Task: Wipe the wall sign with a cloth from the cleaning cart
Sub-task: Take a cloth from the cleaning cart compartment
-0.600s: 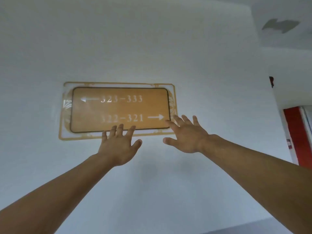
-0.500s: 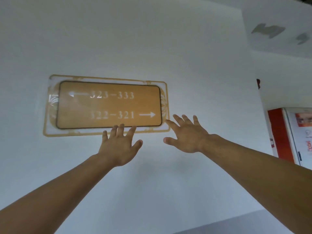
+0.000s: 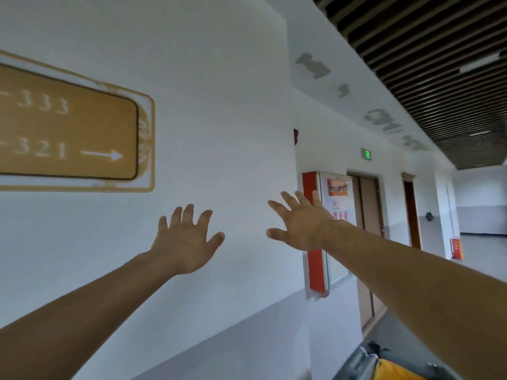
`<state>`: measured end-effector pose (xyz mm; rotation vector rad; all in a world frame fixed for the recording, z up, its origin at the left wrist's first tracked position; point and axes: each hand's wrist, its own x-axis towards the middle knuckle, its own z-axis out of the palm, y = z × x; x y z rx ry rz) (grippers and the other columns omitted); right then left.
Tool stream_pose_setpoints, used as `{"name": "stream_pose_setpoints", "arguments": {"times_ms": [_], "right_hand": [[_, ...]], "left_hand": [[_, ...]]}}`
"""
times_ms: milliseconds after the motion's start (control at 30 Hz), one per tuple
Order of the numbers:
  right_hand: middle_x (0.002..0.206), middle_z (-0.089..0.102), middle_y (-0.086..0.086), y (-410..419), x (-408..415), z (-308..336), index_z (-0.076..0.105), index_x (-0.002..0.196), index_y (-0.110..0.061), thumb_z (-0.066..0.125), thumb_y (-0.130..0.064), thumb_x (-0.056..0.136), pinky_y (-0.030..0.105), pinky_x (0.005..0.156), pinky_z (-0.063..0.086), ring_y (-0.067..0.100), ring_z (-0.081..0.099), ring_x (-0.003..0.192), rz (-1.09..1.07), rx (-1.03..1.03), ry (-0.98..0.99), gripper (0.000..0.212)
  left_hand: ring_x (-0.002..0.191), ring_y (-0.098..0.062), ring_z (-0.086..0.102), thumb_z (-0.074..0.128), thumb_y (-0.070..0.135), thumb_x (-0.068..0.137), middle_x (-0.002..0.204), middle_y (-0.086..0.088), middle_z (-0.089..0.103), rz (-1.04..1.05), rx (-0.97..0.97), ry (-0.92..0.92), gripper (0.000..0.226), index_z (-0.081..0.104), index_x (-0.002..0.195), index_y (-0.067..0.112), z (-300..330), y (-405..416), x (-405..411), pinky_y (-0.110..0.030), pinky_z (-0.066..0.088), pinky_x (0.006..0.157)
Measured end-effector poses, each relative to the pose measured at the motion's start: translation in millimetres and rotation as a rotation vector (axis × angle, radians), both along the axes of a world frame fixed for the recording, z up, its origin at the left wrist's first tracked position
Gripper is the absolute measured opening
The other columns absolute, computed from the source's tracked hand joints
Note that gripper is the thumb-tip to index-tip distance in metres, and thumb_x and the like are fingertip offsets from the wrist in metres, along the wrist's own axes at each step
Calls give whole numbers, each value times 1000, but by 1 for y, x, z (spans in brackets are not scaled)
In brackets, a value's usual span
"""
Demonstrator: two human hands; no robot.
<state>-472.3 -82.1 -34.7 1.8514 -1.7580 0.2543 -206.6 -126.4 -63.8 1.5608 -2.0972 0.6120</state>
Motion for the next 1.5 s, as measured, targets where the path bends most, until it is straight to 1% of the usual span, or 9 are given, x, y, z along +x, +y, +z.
{"name": "stream_pose_setpoints", "arguments": {"times_ms": [300, 533, 633, 800, 967, 1133, 1233, 1300, 1500], "right_hand": [[168, -7, 6, 18, -150, -7, -3, 158, -34, 23, -75, 94, 62, 120, -4, 35, -6, 153, -86, -80, 22, 80], [168, -6, 5, 35, -287, -60, -2, 158, -35, 23, -74, 94, 62, 120, -6, 33, -8, 153, -241, 12, -4, 79], [168, -7, 5, 50, -348, -91, -2, 158, -35, 26, -73, 95, 61, 120, -6, 33, -9, 153, -347, 83, -49, 79], [168, -10, 4, 72, -437, -141, -1, 159, -36, 29, -73, 94, 62, 119, -7, 33, -9, 153, -533, 184, -177, 80], [168, -10, 4, 93, -490, -211, -1, 158, -37, 27, -76, 93, 64, 119, -6, 32, -9, 153, -670, 301, -178, 81], [168, -8, 5, 108, -523, -276, 3, 159, -36, 30, -74, 93, 65, 119, -1, 34, -7, 153, -817, 401, -240, 80], [168, -8, 5, 110, -536, -317, 2, 159, -36, 31, -73, 94, 65, 119, -2, 34, -7, 153, -868, 441, -297, 80], [168, -7, 5, 111, -542, -340, 3, 159, -37, 32, -73, 94, 65, 119, -2, 33, -7, 153, -887, 454, -342, 80], [168, -6, 2, 116, -559, -409, 5, 158, -37, 33, -72, 94, 63, 119, -4, 32, -6, 154, -920, 537, -461, 79]], "left_hand": [[153, -31, -2, 18, 68, 95, 167, -12, 3, -134, 48, -102, 73, 9, 157, 29, 3, -24, -158, -57, 4, 121], [153, -32, 0, 21, 66, 96, 166, -13, 4, -358, 96, -170, 72, 9, 156, 28, -31, -35, -327, -57, 6, 121], [152, -32, 6, 22, 67, 95, 165, -10, 9, -471, 98, -186, 71, 11, 155, 30, -58, -36, -395, -57, 11, 121], [152, -34, 5, 20, 68, 95, 167, -11, 6, -622, 196, -237, 73, 12, 155, 27, -109, -51, -495, -57, 12, 121], [148, -35, 16, 26, 65, 95, 162, -12, 20, -777, 351, -259, 71, 18, 153, 25, -175, -64, -574, -55, 22, 117], [153, -32, 2, 26, 65, 97, 167, -12, 3, -930, 431, -374, 74, 9, 157, 27, -249, -65, -643, -53, 10, 121], [152, -32, 3, 29, 65, 97, 167, -13, 3, -973, 485, -410, 73, 10, 157, 26, -289, -71, -674, -52, 11, 121], [152, -32, 6, 30, 63, 97, 166, -14, 7, -993, 532, -416, 72, 13, 156, 25, -311, -77, -690, -51, 13, 121], [140, -32, 36, 39, 53, 98, 152, -12, 39, -1062, 593, -404, 59, 34, 147, 21, -391, -93, -706, -45, 31, 111]]}}
